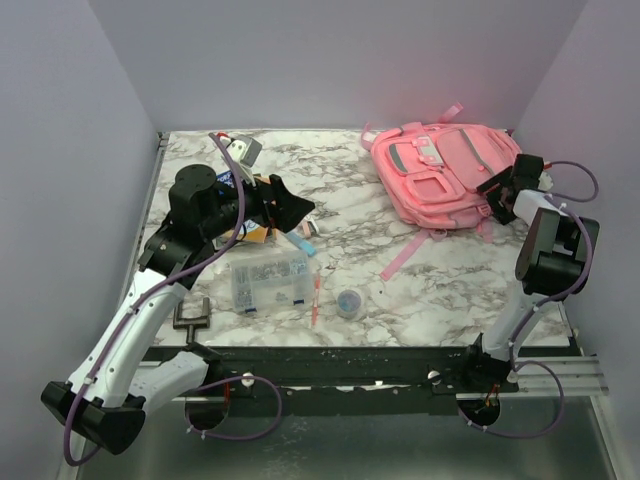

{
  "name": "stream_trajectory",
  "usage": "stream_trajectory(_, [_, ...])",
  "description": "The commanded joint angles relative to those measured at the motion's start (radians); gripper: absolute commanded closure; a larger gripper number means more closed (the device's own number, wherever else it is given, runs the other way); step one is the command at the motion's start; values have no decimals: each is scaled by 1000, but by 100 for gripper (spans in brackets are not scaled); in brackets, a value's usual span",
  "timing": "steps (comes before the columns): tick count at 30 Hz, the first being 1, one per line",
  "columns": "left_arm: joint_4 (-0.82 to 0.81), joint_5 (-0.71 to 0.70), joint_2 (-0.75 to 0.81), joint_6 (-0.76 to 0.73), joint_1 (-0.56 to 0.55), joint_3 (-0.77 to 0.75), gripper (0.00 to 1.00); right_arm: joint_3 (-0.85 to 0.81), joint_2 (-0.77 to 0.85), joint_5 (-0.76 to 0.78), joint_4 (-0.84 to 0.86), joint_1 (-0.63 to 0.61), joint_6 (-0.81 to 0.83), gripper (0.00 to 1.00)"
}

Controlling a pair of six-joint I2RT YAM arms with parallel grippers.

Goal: Pack the student bag
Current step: Adjust the student bag at the center of the board.

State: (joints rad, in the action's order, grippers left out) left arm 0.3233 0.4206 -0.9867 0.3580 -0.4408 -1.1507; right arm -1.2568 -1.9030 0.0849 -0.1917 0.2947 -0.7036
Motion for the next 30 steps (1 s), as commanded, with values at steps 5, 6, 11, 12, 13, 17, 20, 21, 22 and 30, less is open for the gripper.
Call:
stream_trajectory(5, [1, 33, -22, 16, -3, -34, 3, 275, 92, -207, 356, 34, -215, 75])
stream_trajectory(6, [4, 28, -25, 15, -3, -33, 3, 320, 114, -218, 381, 34, -242, 88])
stream_trajectory(11, [18, 45, -59, 36, -3, -44, 4, 539, 254, -314, 534, 30, -410, 99])
stream_trajectory(12, [18, 51, -68, 41, -3, -45, 4, 614, 309, -303, 569, 27, -468, 99])
stream_trajectory(13, [18, 60, -81, 46, -3, -47, 4, 696, 362, -280, 623, 20, -517, 99])
stream_trajectory(17, [28, 93, -134, 70, -3, -58, 6, 830, 560, -171, 657, -38, -574, 99])
stream_trajectory(20, [28, 112, -172, 89, -4, -58, 8, 858, 640, -135, 634, -93, -571, 99])
stream_trajectory(21, [28, 112, -183, 94, -4, -58, 10, 871, 659, -150, 644, -98, -569, 99])
stream_trajectory(22, [27, 113, -196, 98, -4, -58, 11, 885, 670, -169, 661, -103, -563, 99])
stream_trajectory(30, [-10, 104, -285, 148, -42, -24, 13, 971, 754, -315, 682, -164, -542, 57])
